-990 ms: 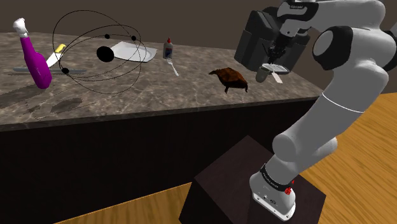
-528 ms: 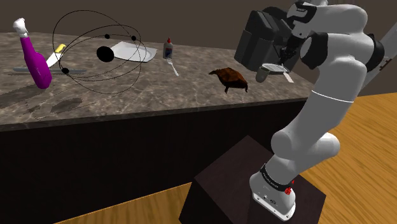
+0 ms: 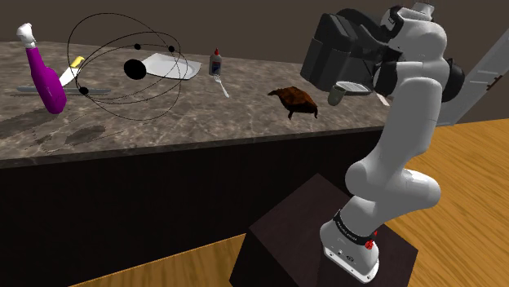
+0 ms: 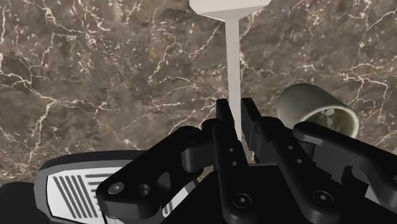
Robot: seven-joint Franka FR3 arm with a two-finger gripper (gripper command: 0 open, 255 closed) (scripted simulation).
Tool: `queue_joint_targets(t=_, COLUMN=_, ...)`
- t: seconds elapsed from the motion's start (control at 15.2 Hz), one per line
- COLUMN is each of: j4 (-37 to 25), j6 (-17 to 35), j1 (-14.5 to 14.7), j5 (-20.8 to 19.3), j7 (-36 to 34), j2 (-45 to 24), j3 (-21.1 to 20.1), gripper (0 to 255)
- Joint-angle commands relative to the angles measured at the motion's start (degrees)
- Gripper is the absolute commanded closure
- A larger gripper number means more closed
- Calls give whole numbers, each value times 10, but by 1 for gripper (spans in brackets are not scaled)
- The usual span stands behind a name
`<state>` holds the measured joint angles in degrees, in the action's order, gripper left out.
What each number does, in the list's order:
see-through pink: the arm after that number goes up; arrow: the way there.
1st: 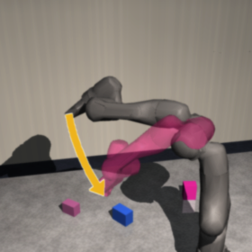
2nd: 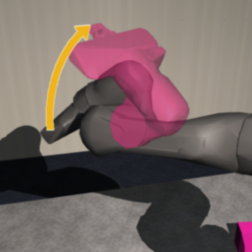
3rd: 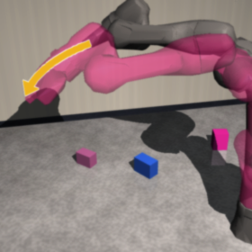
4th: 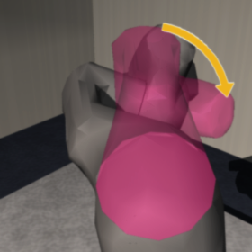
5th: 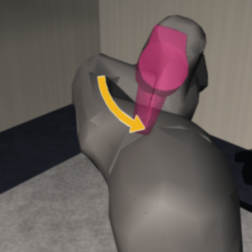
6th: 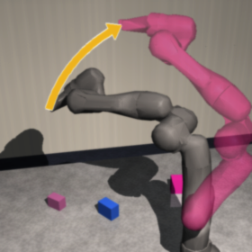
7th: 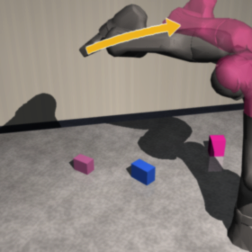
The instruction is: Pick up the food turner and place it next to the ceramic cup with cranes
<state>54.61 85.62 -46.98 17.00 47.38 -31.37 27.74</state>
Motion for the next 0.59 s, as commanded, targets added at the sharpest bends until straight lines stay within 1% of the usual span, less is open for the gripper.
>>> queue_joint_targets(t=0.0, j4=14, j6=14, j1=-2, j5=1, j7=8, j2=-1, j3=1, gripper=255)
queue_joint_targets(t=0.53, j4=122, j6=93, j1=23, j5=-9, j7=15, j2=26, j3=4, gripper=255)
